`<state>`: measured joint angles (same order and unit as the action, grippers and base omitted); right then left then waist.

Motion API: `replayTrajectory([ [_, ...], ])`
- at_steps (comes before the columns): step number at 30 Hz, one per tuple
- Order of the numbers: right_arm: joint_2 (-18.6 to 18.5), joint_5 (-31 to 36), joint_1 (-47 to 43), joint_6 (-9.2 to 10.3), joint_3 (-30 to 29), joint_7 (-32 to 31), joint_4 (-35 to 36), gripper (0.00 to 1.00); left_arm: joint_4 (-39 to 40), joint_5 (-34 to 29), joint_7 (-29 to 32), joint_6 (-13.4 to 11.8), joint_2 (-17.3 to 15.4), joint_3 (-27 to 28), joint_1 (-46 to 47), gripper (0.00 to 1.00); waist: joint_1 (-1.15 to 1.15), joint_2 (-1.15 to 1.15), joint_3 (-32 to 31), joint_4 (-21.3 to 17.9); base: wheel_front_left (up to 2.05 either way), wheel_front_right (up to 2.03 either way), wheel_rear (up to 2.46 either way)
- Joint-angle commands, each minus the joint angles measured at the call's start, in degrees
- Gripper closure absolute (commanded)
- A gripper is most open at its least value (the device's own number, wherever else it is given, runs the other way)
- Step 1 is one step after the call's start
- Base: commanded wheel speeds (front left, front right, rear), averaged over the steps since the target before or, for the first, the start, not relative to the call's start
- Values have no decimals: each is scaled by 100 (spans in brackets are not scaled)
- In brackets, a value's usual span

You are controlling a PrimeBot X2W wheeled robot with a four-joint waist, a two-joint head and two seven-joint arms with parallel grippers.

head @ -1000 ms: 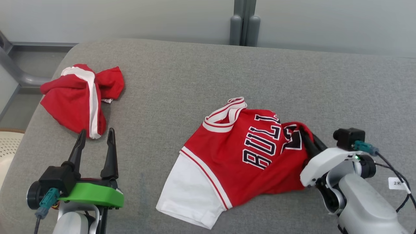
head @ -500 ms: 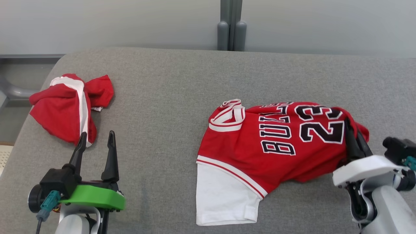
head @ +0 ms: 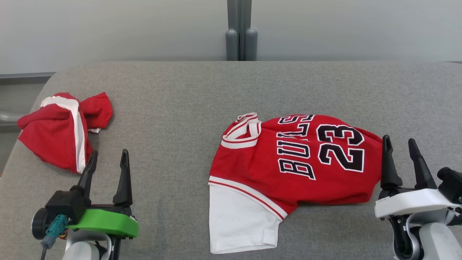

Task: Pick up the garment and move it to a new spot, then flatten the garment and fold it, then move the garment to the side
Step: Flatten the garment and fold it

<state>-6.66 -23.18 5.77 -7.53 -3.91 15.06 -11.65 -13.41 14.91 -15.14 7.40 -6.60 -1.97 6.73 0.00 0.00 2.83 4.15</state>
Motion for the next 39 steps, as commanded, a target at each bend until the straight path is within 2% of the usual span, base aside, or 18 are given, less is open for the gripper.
replayTrajectory([
  [1,16,106,-159,8,49,15,201,0,-12,-5,1,16,-51,8,-28,0,0,0,-21,-28,0,0,0],
  [7,96,421,-557,8,351,15,1014,0,-3,9,1,16,-60,31,-72,0,0,0,-24,-105,0,0,0],
  [14,149,768,-706,8,570,16,1293,0,-51,16,1,16,-91,-128,117,0,0,0,90,-207,0,0,0],
  [26,179,879,-399,8,676,16,1229,0,-524,245,1,16,-326,-1412,1313,0,0,0,352,-564,0,0,0],
  [39,245,922,-250,8,609,16,1120,0,-1752,728,0,15,-551,-2334,1980,0,0,0,730,-1067,0,0,0],
])
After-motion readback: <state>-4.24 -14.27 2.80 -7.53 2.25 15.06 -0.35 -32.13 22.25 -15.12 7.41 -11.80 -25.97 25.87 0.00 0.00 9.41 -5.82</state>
